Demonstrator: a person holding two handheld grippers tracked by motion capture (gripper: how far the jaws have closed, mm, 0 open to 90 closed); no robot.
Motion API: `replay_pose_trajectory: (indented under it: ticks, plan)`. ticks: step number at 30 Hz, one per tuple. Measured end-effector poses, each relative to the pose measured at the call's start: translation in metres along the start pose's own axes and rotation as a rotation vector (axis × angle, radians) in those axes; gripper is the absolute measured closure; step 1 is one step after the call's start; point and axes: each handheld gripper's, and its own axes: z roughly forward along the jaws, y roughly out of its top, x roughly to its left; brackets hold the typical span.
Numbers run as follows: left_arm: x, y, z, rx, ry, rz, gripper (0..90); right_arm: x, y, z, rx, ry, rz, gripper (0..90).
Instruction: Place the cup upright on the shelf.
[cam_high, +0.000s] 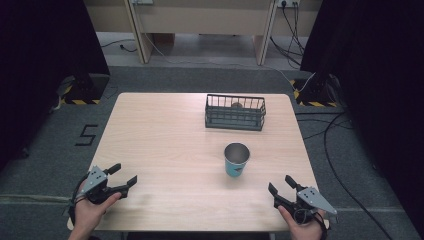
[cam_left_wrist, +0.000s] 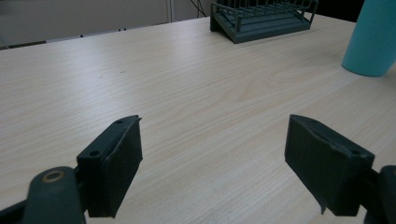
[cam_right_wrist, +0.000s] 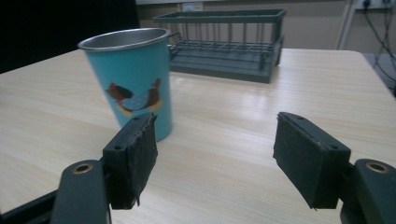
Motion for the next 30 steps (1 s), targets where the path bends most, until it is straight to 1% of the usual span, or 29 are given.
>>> replay_pose_trajectory:
  ticks: [1, 2, 3, 6, 7, 8, 9, 10, 12, 13, 15, 16, 17, 19, 21, 22, 24, 27, 28, 29, 30]
  plan:
    - [0.000, 0.000, 0.000, 0.000, 0.000, 0.000, 18.6, 0.000, 0.000, 0.000, 0.000, 0.000, 0.000, 30.4]
    - [0.000, 0.000, 0.000, -0.001, 0.000, 0.000, 18.7, 0.004, 0.001, 0.003, 0.001, 0.025, -0.005, 29.9]
    - [0.000, 0.000, 0.000, -0.002, 0.001, 0.001, 18.7, 0.004, 0.001, 0.003, 0.001, 0.025, -0.005, 29.9]
    - [0.001, 0.000, -0.001, -0.004, 0.001, -0.008, 18.9, 0.011, 0.005, 0.010, 0.005, 0.050, -0.029, 27.6]
    - [0.001, -0.001, -0.001, -0.004, 0.001, -0.009, 18.9, 0.011, 0.005, 0.010, 0.005, 0.050, -0.029, 27.6]
    - [0.002, -0.001, -0.001, 0.000, -0.001, -0.011, 18.9, 0.013, 0.007, 0.015, 0.013, 0.064, -0.028, 26.0]
    - [0.002, -0.001, -0.001, 0.000, -0.001, -0.011, 18.9, 0.013, 0.007, 0.015, 0.013, 0.064, -0.028, 26.0]
    - [0.002, -0.001, 0.000, -0.003, -0.001, -0.015, 18.9, 0.016, 0.008, 0.022, 0.025, 0.085, -0.038, 24.8]
    - [0.002, -0.001, 0.001, -0.002, -0.003, -0.015, 19.1, 0.021, 0.010, 0.028, 0.034, 0.102, -0.050, 24.4]
    - [0.002, -0.001, 0.001, -0.002, -0.003, -0.015, 19.1, 0.021, 0.010, 0.028, 0.034, 0.102, -0.050, 24.4]
    - [0.002, -0.001, 0.002, 0.000, -0.005, -0.014, 19.2, 0.025, 0.012, 0.035, 0.036, 0.121, -0.061, 24.0]
    - [0.002, -0.001, 0.002, 0.003, -0.008, -0.012, 19.3, 0.029, 0.014, 0.042, 0.041, 0.136, -0.064, 23.6]
    - [0.002, -0.001, 0.003, 0.003, -0.010, -0.013, 19.3, 0.029, 0.014, 0.042, 0.041, 0.136, -0.064, 23.6]
    - [0.002, -0.002, 0.003, 0.006, -0.012, -0.013, 19.3, 0.033, 0.016, 0.051, 0.048, 0.146, -0.081, 22.4]
    - [0.002, -0.002, 0.003, 0.004, -0.013, -0.015, 19.4, 0.034, 0.018, 0.054, 0.052, 0.149, -0.084, 21.9]
    - [0.002, -0.002, 0.003, 0.004, -0.015, -0.017, 19.5, 0.036, 0.020, 0.059, 0.052, 0.151, -0.092, 21.7]
    - [0.002, -0.002, 0.003, 0.004, -0.016, -0.018, 19.5, 0.037, 0.023, 0.065, 0.048, 0.154, -0.096, 21.3]
    - [0.002, -0.002, 0.003, 0.005, -0.017, -0.017, 19.5, 0.038, 0.026, 0.074, 0.052, 0.159, -0.095, 19.9]
    - [0.002, -0.002, 0.003, 0.004, -0.018, -0.018, 19.5, 0.038, 0.026, 0.074, 0.052, 0.159, -0.095, 19.9]
    - [0.002, -0.002, 0.003, 0.004, -0.017, -0.018, 19.5, 0.038, 0.027, 0.081, 0.058, 0.169, -0.086, 18.4]
    - [0.002, -0.002, 0.003, 0.004, -0.017, -0.019, 19.5, 0.038, 0.027, 0.081, 0.058, 0.169, -0.086, 18.4]
